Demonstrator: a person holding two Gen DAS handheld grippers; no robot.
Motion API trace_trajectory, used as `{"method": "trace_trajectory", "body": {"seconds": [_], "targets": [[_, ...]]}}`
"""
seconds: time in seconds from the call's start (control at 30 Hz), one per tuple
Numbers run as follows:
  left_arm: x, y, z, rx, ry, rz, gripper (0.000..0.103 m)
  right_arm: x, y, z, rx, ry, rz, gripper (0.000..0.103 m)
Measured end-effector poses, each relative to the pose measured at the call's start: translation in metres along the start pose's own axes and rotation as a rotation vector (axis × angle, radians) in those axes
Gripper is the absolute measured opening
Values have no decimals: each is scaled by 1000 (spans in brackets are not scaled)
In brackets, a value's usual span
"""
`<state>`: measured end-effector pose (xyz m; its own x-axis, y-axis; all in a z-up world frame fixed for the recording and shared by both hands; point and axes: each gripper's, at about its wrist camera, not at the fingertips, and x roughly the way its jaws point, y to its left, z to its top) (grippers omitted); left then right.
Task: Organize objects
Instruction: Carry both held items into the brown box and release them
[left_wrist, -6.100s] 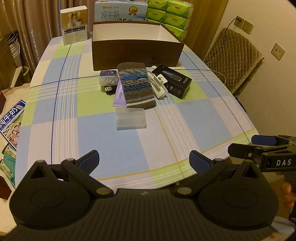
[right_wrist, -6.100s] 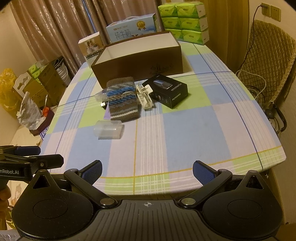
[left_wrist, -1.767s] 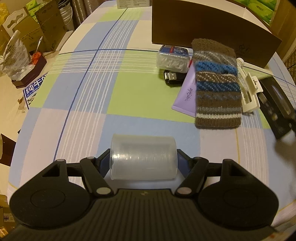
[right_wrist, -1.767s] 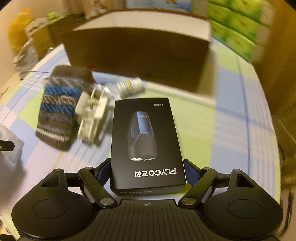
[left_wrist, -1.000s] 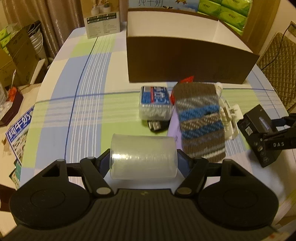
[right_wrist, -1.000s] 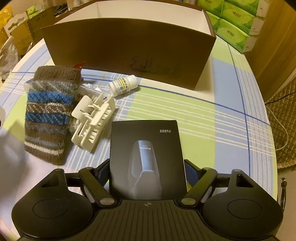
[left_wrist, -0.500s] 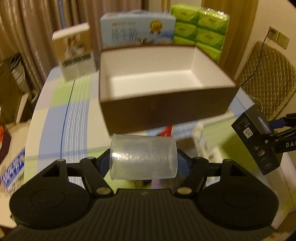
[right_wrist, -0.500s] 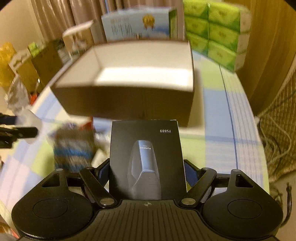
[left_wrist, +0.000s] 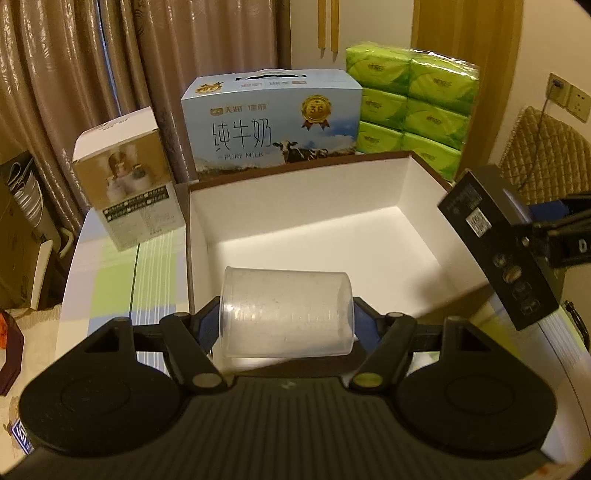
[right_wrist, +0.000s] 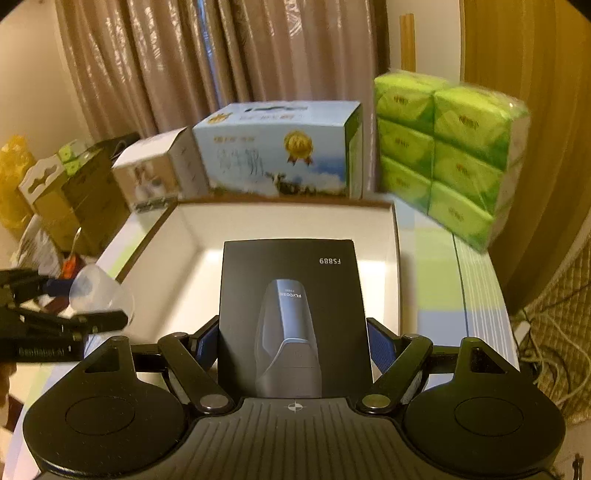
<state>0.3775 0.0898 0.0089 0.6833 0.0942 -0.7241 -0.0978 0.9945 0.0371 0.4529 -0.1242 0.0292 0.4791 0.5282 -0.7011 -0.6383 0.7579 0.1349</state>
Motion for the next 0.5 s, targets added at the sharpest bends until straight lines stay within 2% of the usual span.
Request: {"method": "trace_trajectory", "body": {"seconds": [0.17, 0.5], "targets": [[33, 7, 17, -4, 31, 0, 69, 40, -3, 25, -5, 19, -42, 76], [83, 13, 25, 14, 102, 13, 69, 110, -20, 16, 35, 124, -150, 76]]}}
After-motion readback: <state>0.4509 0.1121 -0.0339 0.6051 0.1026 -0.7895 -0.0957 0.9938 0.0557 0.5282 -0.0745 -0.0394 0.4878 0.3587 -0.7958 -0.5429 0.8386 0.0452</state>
